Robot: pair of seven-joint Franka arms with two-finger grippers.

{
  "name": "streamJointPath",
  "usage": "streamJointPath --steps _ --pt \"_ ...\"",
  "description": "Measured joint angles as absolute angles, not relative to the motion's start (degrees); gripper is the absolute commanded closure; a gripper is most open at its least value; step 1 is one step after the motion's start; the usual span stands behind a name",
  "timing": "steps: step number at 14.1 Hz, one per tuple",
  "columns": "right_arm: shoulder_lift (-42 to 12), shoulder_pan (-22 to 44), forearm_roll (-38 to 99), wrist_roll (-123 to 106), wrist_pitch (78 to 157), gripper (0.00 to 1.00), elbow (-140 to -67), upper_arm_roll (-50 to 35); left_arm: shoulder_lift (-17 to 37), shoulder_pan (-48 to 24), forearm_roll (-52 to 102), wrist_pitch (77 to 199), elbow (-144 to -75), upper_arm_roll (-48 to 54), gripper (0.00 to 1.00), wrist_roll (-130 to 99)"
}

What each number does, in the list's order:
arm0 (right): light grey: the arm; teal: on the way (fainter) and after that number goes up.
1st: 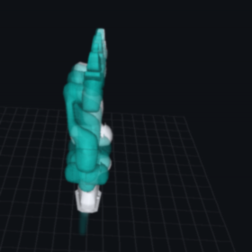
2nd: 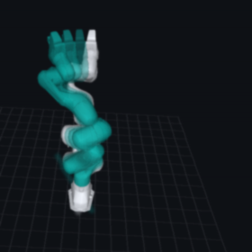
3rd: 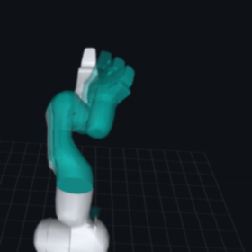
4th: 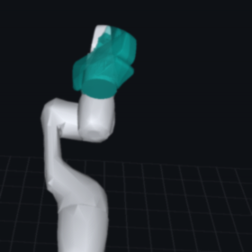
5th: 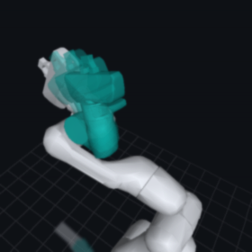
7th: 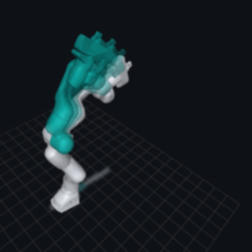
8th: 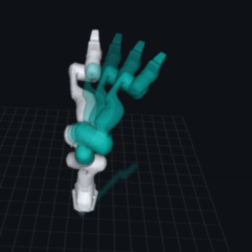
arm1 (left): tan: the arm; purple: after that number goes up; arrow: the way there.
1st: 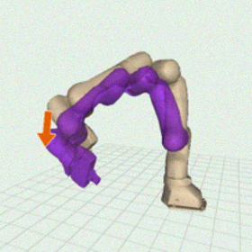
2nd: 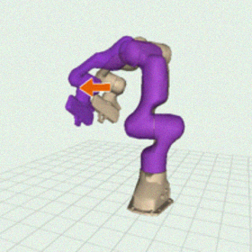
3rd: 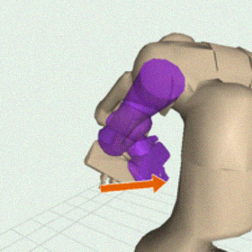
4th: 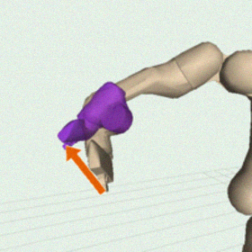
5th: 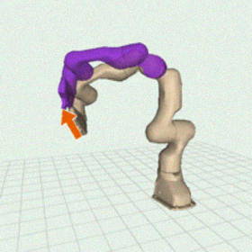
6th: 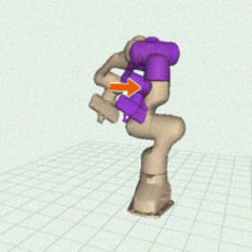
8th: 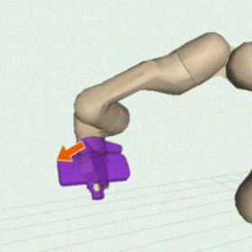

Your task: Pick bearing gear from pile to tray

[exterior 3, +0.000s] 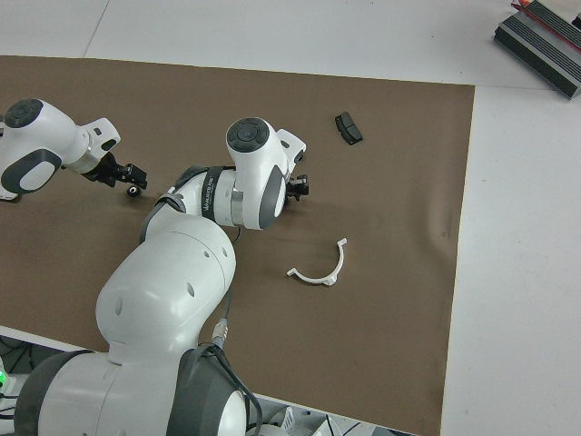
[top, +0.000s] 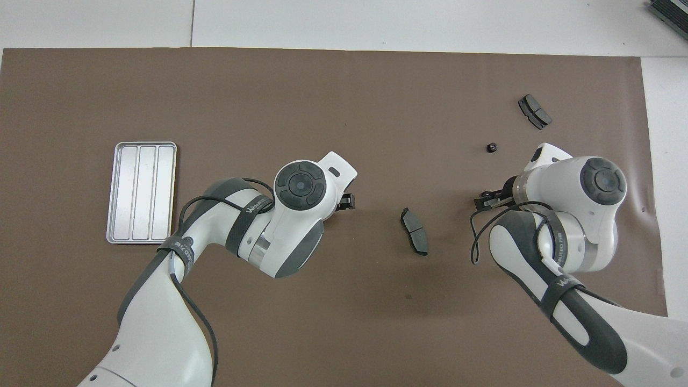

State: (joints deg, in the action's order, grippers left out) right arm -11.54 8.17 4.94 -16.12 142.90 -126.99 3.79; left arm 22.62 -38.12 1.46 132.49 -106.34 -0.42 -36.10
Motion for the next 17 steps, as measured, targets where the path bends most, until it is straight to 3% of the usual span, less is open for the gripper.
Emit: streamJointPath --steps 1,6,8,10,11,12,17 --pt "-11.5 8.4 5.0 -16.0 143.1 0.37 -127.1 3.8 22.6 -38.3 1.5 133.0 -106.6 -0.4 0.01 -36.1" --pt "-11.5 8.9 5.3 -15.9 146.8 0.38 -129.2 3.8 22.6 -38.7 1.4 135.4 -108.3 -0.5 0.25 -36.1" --pt "-11.5 8.9 5.3 -15.9 147.0 0.51 -129.3 3.8 22.6 -38.7 1.4 135.6 -108.8 -0.5 0.29 -36.1" --pt "-11.4 8.9 5.3 -15.9 147.1 0.73 -129.4 3.8 22.6 -38.8 1.4 135.9 -109.1 -0.5 0.37 -36.1" --pt "-11.3 8.8 5.3 -15.9 147.2 0.90 -129.3 3.8 22.6 -38.8 1.4 136.0 -109.3 -0.5 0.46 -36.1" --pt "-11.2 8.8 5.3 -15.9 147.2 1.00 -129.4 3.8 22.6 -38.8 1.4 136.0 -109.4 -0.5 0.56 -36.1" --pt "-11.1 9.0 5.4 -13.1 147.1 1.00 -129.3 3.7 22.3 -38.9 1.2 136.2 -110.1 -0.5 0.75 -36.1"
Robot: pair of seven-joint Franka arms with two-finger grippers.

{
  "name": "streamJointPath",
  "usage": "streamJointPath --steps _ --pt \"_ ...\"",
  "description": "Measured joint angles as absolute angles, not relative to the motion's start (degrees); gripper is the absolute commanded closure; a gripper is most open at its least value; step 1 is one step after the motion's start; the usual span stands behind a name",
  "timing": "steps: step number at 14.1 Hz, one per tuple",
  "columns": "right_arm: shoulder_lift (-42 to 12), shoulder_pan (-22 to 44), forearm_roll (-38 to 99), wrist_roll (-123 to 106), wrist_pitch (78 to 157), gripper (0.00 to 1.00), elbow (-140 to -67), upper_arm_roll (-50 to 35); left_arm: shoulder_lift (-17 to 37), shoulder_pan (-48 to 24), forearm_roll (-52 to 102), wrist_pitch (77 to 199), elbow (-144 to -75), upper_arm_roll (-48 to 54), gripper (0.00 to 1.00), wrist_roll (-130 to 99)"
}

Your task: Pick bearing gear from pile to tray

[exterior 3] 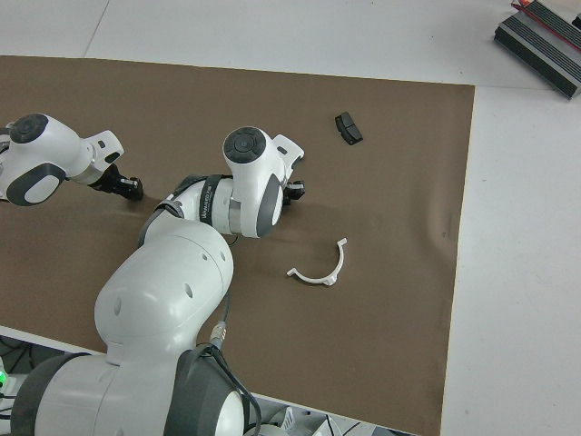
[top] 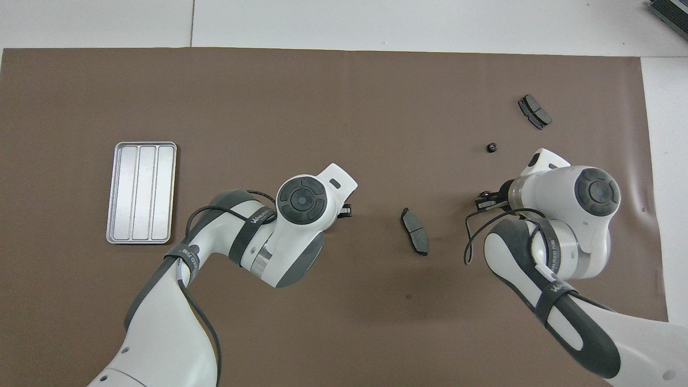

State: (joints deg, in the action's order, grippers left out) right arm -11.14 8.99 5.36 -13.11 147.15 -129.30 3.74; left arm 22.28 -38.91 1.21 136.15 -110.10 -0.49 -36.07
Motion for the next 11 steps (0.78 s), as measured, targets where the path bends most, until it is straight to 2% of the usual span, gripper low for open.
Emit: streamJointPath --steps 3,6,8,11 --pt "-10.7 10.3 5.4 -7.2 144.5 1.00 -127.3 3.5 22.1 -39.2 1.2 136.2 -110.4 -0.5 0.88 -36.1" --pt "-9.4 12.1 5.4 1.2 135.5 1.00 -120.8 3.4 21.9 -39.3 1.2 136.2 -110.4 -0.7 0.94 -36.1" --pt "-8.8 13.9 5.4 7.2 129.9 1.00 -115.9 3.3 21.6 -38.5 1.3 135.9 -109.2 -2.0 0.94 -36.5" --pt "-8.8 18.2 5.4 15.5 127.4 1.00 -112.2 3.2 19.2 -30.9 1.3 133.0 -107.0 -2.8 0.94 -35.5"
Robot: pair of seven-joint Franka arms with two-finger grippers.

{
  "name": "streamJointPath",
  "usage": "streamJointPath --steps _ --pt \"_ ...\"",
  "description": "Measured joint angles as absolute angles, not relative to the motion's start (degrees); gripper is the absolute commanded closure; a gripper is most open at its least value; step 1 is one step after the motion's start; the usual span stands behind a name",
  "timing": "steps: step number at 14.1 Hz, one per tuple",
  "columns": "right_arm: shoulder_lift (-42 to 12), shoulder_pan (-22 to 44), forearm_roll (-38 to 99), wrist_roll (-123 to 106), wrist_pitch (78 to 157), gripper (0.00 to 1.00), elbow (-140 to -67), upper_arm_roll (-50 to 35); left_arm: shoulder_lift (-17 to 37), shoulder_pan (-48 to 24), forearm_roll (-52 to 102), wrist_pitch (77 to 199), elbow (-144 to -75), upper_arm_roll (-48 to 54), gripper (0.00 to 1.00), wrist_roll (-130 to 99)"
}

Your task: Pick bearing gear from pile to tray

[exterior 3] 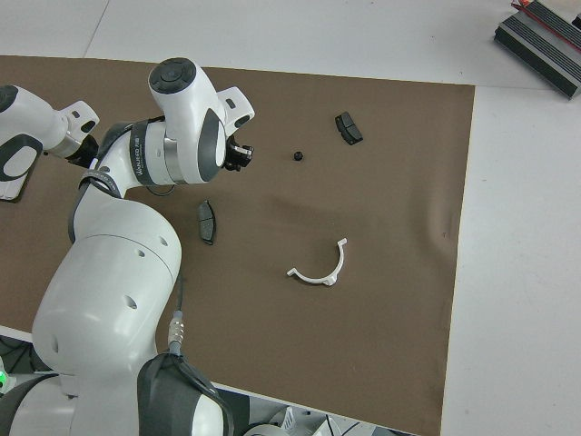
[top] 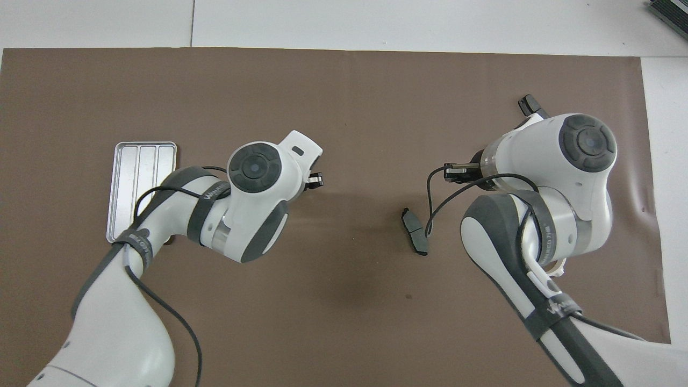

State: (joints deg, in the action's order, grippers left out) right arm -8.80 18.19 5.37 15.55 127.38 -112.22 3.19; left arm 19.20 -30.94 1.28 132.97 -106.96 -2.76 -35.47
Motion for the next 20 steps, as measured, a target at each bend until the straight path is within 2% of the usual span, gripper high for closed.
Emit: streamJointPath --steps 4,6,10,12,14,15,16,17,18,20 --pt "-10.3 26.6 5.4 29.1 131.1 1.00 -111.4 2.9 14.8 -18.4 1.3 126.1 -107.1 -3.0 0.95 -24.1" --pt "-13.3 31.2 5.3 37.0 133.6 1.00 -109.2 2.8 14.6 -13.0 1.3 125.8 -108.4 -3.0 0.95 -16.7" --pt "-20.2 36.1 5.2 47.1 135.8 1.00 -102.9 2.8 14.0 -3.4 1.4 126.4 -112.9 -3.0 0.93 -1.4" --pt "-24.5 38.8 3.3 52.0 138.3 1.00 -100.4 2.8 13.4 -1.8 1.4 127.7 -115.2 -2.9 0.78 0.4" --pt "-27.8 39.9 0.8 55.5 140.9 1.00 -99.0 2.8 13.0 -1.9 1.4 130.2 -117.9 -2.5 0.54 0.5" --pt "-28.5 39.9 0.6 55.7 141.3 1.00 -98.8 2.9 12.9 -1.9 1.4 131.2 -118.8 -2.2 0.35 0.5" --pt "-28.9 39.8 0.6 55.7 141.3 0.90 -98.7 3.1 12.8 -1.9 1.4 131.9 -119.4 -2.0 0.13 0.5" --pt "-29.1 39.8 0.6 55.7 141.3 0.83 -98.8 3.1 12.8 -2.0 1.4 132.2 -119.5 -1.9 0.00 0.5" --pt "-29.4 39.9 0.5 55.7 141.4 0.70 -99.0 3.1 12.7 -2.0 1.4 132.4 -119.5 -1.8 0.00 0.5" --pt "-30.2 40.2 0.5 55.7 141.7 0.00 -99.3 3.1 12.5 -2.0 1.4 132.8 -119.1 -1.7 0.00 0.5"
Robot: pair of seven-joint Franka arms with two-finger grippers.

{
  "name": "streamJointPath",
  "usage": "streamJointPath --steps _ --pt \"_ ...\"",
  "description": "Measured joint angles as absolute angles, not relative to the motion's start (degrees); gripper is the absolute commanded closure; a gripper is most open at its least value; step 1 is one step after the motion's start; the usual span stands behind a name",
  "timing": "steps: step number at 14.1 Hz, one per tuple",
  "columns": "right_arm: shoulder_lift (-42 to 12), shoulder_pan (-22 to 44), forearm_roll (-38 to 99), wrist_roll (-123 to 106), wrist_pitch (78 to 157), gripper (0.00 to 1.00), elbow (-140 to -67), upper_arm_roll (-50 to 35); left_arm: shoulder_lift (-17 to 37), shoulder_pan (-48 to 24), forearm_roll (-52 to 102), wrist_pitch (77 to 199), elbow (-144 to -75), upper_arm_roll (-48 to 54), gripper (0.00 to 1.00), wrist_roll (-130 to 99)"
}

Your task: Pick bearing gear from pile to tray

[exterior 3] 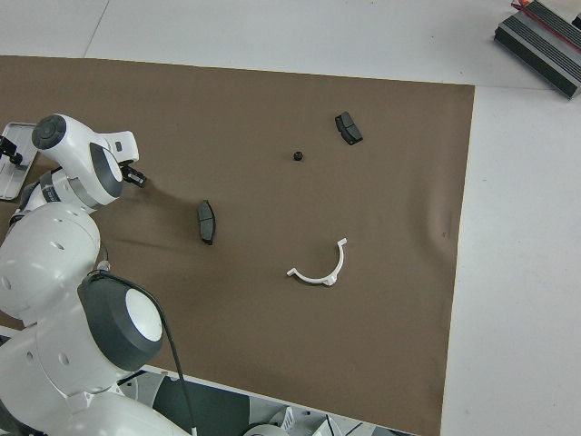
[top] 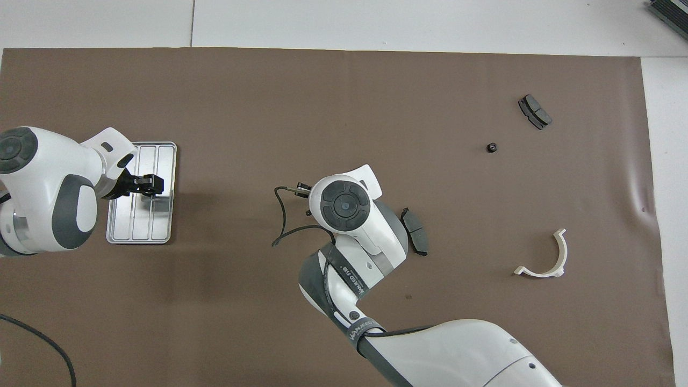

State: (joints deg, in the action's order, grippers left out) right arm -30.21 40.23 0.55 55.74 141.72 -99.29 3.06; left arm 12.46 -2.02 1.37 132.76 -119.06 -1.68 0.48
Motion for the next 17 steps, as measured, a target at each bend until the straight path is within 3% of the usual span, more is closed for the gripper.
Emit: streamJointPath --steps 6,11,17 --pt "-28.7 39.0 -1.6 55.7 140.6 0.00 -99.2 4.4 12.5 -8.8 2.5 132.5 -114.2 -0.8 0.00 -9.8" --pt "-19.7 25.7 -2.1 39.7 130.2 0.00 -99.4 4.8 12.8 -21.9 2.6 135.1 -112.9 -0.6 0.04 -23.4" --pt "-19.8 11.3 -2.0 4.7 128.5 0.00 -100.9 4.8 19.2 -32.4 2.6 135.3 -105.6 -0.8 0.10 -28.5"
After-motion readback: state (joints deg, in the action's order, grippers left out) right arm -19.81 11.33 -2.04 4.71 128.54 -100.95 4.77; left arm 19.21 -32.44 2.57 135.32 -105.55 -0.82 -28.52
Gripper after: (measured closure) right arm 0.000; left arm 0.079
